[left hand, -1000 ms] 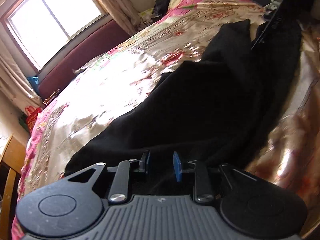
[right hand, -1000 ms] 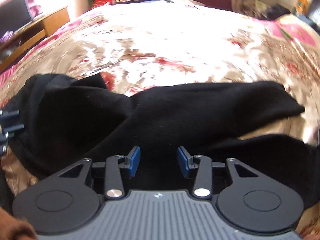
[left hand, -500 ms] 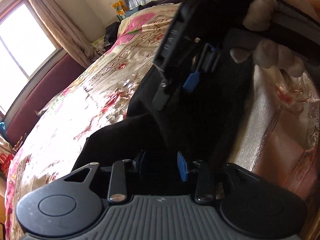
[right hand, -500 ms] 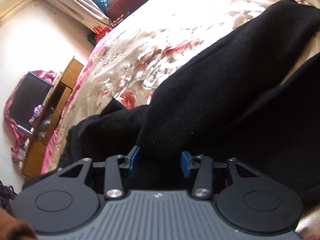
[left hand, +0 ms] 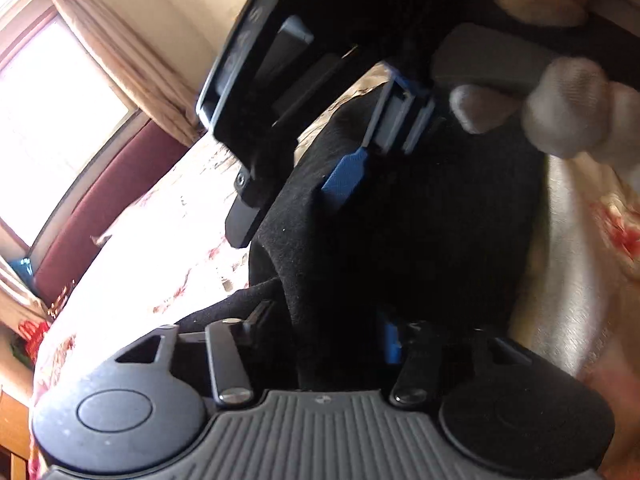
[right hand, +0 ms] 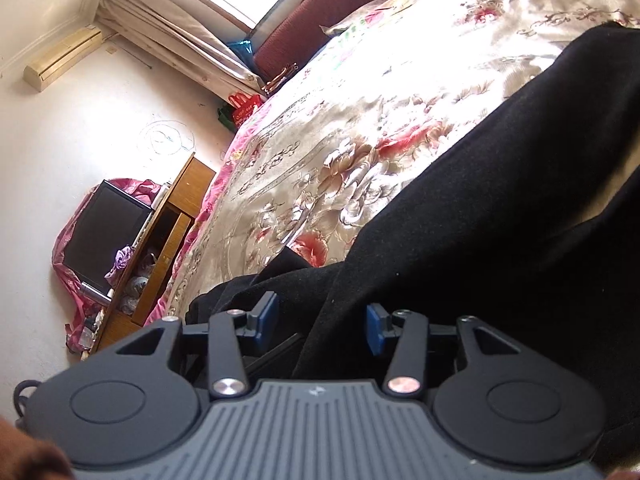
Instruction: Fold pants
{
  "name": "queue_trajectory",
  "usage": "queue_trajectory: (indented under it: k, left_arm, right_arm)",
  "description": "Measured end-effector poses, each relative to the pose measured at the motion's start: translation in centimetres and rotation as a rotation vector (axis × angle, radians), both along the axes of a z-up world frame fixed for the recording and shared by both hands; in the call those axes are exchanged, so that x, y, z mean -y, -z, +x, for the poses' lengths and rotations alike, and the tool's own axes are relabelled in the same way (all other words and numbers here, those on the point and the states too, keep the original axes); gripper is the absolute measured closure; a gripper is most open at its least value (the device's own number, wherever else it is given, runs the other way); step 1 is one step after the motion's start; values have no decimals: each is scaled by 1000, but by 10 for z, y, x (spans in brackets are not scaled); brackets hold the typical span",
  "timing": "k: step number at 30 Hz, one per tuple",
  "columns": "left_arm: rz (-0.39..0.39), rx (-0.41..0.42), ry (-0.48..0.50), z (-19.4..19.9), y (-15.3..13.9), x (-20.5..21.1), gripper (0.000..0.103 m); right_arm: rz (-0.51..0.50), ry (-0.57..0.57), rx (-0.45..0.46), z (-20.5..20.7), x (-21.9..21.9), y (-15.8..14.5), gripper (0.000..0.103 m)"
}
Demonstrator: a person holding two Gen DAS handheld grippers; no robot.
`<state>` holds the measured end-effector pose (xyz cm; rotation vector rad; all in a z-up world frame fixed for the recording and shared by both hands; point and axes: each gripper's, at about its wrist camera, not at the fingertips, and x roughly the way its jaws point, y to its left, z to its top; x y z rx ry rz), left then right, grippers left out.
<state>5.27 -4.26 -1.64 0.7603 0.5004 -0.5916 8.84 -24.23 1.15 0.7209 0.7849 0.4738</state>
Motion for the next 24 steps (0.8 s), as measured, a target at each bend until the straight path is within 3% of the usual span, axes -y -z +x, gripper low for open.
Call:
queue_trajectory:
  k: [1,9,12,17,20,24]
  left_arm:
    - [-19,-30,-33,8,-2,-1,73]
    - [-245,-122,-171,43,-46,-32,76]
    - [-258,-132,-189,43,-49,-39,76]
    - [-252,-150,-159,44,-42,-36,76]
    - [-235,-156,-132,46,-36,-24,76]
    - [-221,-173,-118,45,-31,-21,76]
  right_arm:
    - [13,20,0,0,4,2,56]
    - [-5,194,-31,6,47,20,54]
    - [-2,324,-28,10,76,21,54]
    - [-150,589,-67,23,130,20,54]
    - [-195,694,-100,36,158,27,54]
    - [-168,783,-147,52,185,42,56]
